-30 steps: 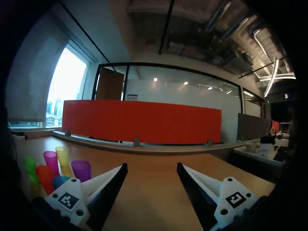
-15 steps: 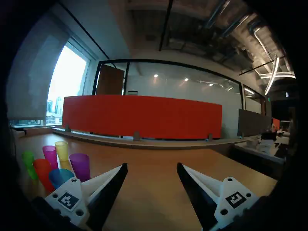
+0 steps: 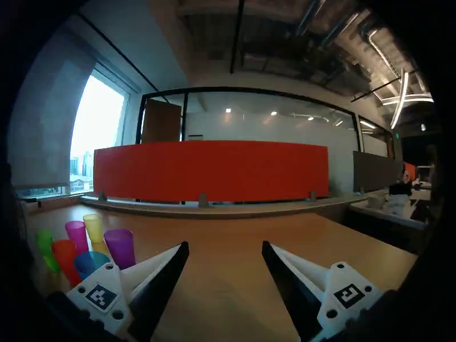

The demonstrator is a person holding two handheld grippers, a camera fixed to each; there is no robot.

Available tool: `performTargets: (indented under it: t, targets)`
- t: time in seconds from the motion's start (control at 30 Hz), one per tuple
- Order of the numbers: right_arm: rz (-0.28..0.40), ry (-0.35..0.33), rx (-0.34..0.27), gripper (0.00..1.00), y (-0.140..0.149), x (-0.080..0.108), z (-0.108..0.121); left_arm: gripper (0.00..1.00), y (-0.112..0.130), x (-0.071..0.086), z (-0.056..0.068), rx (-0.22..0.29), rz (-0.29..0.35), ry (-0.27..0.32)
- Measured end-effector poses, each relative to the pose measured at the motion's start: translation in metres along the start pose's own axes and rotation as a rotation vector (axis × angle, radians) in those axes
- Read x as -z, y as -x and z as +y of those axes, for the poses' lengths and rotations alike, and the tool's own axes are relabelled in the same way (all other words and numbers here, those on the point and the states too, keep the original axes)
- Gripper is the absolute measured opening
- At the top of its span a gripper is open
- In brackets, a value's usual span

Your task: Pour water

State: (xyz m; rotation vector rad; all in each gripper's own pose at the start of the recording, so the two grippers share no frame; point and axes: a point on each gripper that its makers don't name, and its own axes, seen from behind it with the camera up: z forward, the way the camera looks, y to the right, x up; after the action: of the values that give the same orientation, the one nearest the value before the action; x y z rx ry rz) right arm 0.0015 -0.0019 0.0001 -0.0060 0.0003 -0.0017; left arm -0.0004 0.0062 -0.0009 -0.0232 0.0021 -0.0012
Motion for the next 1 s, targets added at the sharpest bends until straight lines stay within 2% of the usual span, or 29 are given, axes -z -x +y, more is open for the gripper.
performTargets:
  t: [1.0]
  targets:
    - [-0.001,-0.011,-0.001,1.0,0.0012,-0.0003,0.0008,0.84,-0.0001,-0.0004,0.0001,0.0,0.0,0.0]
